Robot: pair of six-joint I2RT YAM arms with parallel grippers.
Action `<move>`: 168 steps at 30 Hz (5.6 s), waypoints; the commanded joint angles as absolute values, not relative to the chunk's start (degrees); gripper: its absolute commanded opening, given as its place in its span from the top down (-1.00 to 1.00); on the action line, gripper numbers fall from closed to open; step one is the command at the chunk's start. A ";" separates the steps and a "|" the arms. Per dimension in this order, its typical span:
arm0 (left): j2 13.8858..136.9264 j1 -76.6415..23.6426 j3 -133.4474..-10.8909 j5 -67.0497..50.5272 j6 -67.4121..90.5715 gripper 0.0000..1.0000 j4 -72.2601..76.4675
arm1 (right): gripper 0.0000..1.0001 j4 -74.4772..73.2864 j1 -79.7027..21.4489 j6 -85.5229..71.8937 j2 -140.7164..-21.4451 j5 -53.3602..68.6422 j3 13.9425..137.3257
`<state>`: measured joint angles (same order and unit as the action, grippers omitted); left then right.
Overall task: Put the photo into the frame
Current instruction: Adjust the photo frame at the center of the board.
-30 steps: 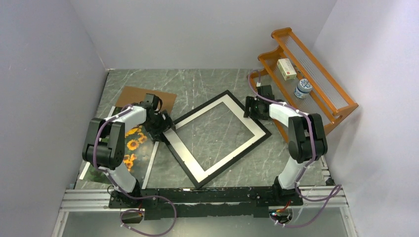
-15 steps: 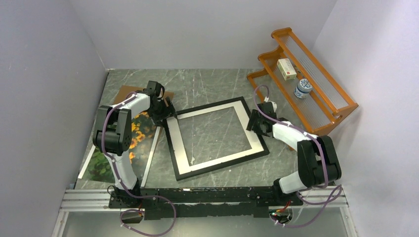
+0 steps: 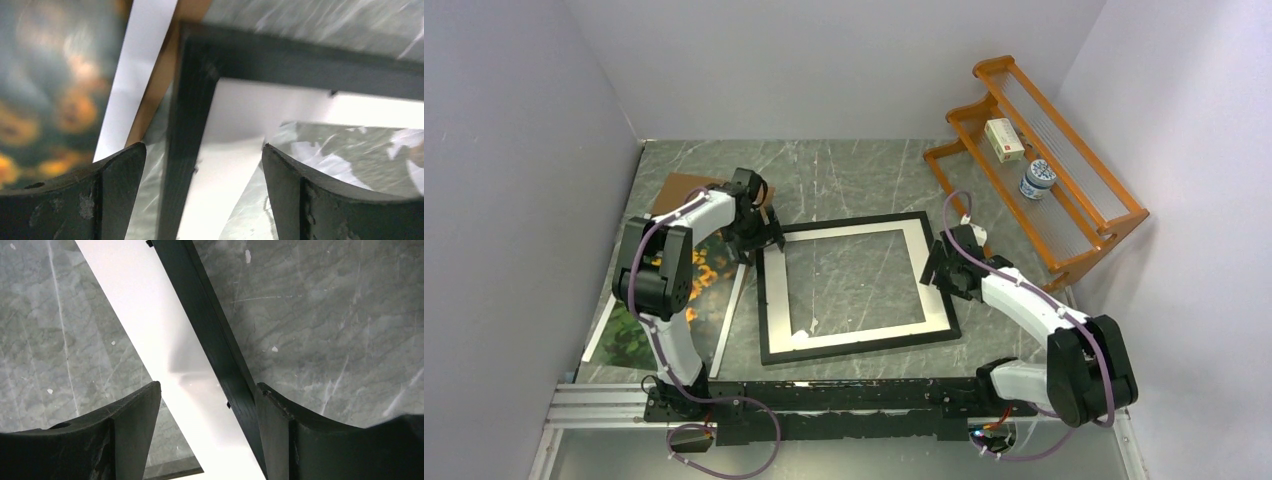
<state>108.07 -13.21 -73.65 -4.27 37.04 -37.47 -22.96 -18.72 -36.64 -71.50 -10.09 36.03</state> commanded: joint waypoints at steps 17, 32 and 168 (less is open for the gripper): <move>93.02 -25.11 -59.13 4.05 44.48 -0.31 -54.50 | -0.44 -22.75 -18.97 -36.36 -68.01 -12.42 34.45; 96.68 -27.42 -61.80 9.39 45.79 0.06 -56.39 | -0.43 -21.65 -18.91 -36.13 -70.51 -12.41 34.01; 92.88 -12.66 -54.61 -6.07 37.69 -0.23 -35.14 | 0.93 -21.91 -11.12 -21.53 -95.87 -7.11 58.87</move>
<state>92.09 -12.80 -53.67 -5.43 38.33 -34.96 -24.47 -11.81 -20.58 -97.27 -5.19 59.18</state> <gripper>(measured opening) 0.614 0.279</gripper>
